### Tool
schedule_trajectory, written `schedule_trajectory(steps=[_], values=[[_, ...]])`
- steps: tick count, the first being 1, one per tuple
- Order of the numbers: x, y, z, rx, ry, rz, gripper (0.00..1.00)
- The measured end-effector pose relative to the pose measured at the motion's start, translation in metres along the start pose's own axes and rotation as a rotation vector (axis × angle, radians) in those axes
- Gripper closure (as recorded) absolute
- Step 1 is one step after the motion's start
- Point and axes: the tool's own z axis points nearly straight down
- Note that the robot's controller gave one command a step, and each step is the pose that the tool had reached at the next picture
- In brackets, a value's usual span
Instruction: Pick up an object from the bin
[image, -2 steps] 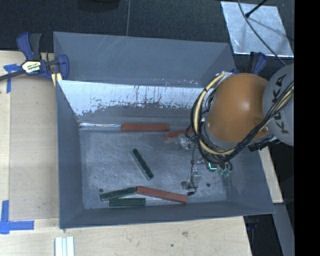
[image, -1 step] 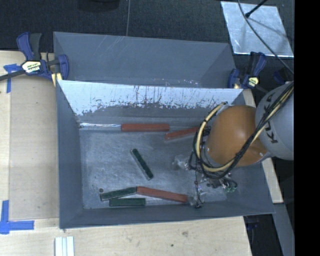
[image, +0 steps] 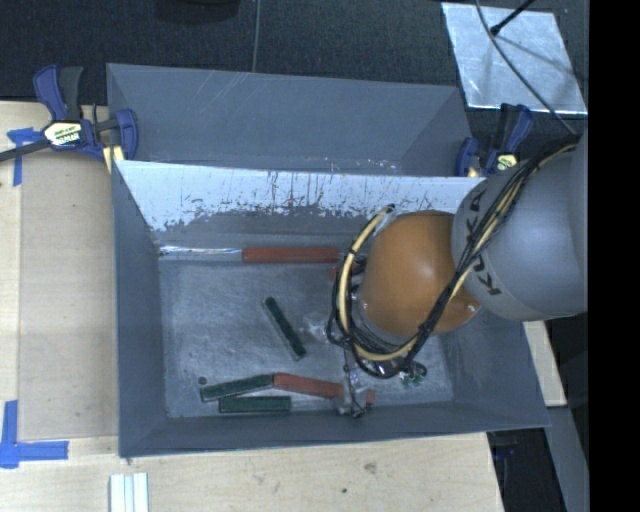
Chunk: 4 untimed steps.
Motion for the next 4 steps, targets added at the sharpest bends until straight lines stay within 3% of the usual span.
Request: schedule_trajectory(steps=[1, 2, 3, 4], values=[[0.001, -0.004, 0.0, 0.002, 0.001, 0.007, 1.0], [-0.018, -0.007, -0.028, 0.003, 0.0, 0.216, 1.0], [-0.017, -0.007, -0.027, 0.003, 0.002, 0.216, 0.0], [-0.041, 0.1, 0.014, 0.001, 0.006, 0.332, 0.0]])
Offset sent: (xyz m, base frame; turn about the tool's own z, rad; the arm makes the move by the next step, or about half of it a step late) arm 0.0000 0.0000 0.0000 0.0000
